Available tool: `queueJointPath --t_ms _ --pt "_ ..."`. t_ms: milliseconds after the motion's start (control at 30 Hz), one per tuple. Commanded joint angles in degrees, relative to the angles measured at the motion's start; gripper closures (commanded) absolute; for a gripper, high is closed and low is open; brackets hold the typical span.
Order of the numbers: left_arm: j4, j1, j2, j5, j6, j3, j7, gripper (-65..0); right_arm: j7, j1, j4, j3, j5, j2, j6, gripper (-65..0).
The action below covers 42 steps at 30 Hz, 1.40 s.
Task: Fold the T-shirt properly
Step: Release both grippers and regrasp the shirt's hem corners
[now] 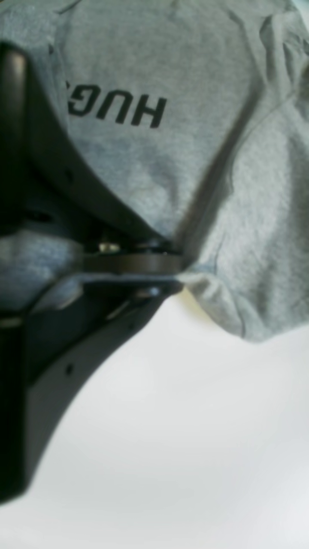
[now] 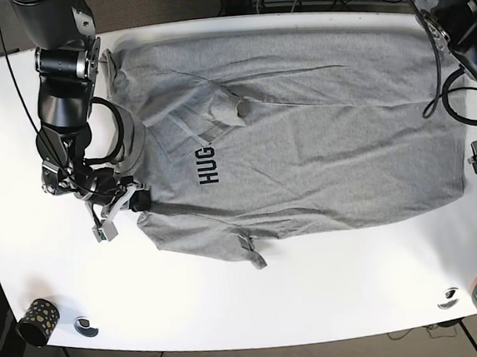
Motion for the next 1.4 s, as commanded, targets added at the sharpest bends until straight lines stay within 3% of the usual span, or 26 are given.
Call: queueJointPath --t_ms 0,200,533,867,1167,1233,1367 --pt "-4.5 -3.1 -2.1 -1.0 -0.4 1.3 -1.4 -39.0 0.0 1.4 0.7 0.1 0.2 0.8 0.14 0.0" --pt "-14.6 -4.9 -3.1 -1.1 0.1 8.2 -10.7 -39.0 0.0 1.4 0.7 0.1 0.3 0.8 0.14 0.0" --pt "-25.3 -7.5 -3.9 -1.1 0.1 12.2 -18.6 -39.0 0.0 1.3 0.7 0.2 0.4 0.8 0.14 0.0" --pt "-25.9 -7.2 -4.4 -1.3 -0.2 14.9 -19.5 -39.0 0.0 1.1 0.7 0.2 0.4 0.8 0.14 0.0" --pt "-25.9 -7.4 -1.3 -1.1 -0.3 18.0 -19.5 -37.9 0.0 1.1 0.7 0.2 0.4 0.8 0.14 0.0" --pt "-25.9 -7.2 -1.3 -1.1 -0.3 18.0 -19.6 -33.1 0.0 1.2 0.7 0.2 0.4 0.8 0.14 0.0" --pt "-25.9 -7.1 -1.4 -1.1 -0.4 18.0 -21.0 -7.8 0.0 1.3 0.8 0.2 0.4 0.8 0.14 0.0"
